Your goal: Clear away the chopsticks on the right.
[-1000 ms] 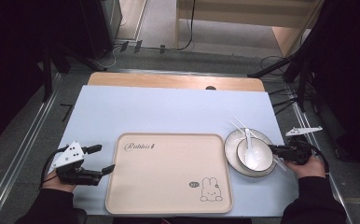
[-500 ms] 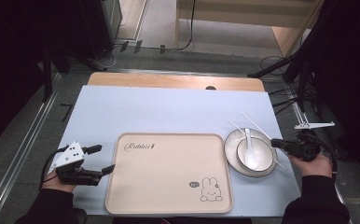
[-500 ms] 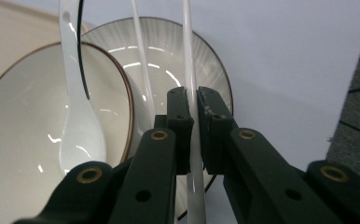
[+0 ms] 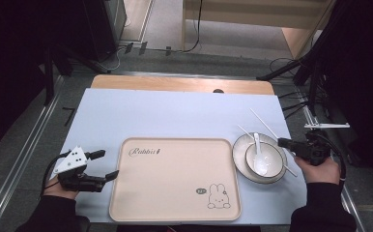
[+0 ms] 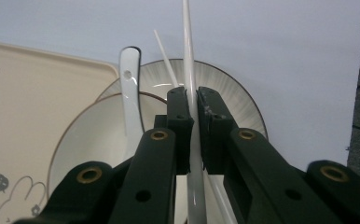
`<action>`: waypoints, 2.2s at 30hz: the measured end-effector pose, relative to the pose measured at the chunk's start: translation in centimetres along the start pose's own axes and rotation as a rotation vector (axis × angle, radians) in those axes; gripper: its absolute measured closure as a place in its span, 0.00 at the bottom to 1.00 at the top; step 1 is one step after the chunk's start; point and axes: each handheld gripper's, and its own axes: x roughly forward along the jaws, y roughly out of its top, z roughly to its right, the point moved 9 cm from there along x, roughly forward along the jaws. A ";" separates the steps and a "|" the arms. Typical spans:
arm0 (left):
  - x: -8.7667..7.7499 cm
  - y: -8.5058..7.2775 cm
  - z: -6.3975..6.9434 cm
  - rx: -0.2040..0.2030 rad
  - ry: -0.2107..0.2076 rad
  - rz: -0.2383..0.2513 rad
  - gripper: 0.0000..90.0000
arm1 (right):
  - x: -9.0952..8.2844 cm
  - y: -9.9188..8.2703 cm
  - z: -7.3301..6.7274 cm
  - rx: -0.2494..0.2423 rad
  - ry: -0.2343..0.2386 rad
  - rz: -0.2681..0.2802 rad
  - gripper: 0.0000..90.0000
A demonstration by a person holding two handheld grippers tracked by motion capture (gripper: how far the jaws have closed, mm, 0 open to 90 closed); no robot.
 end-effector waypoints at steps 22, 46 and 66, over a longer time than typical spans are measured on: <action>-0.2 0.1 0.0 -0.016 0.003 0.006 0.17 | 0.0 -1.3 -8.5 -0.064 0.018 0.044 0.94; -0.1 0.1 0.0 -0.003 0.001 0.001 0.17 | 5.3 -6.4 -14.1 -0.091 0.056 -0.059 0.94; -0.1 0.2 0.1 0.003 -0.002 0.002 0.17 | 9.4 -10.0 -14.7 -0.091 0.045 -0.099 0.87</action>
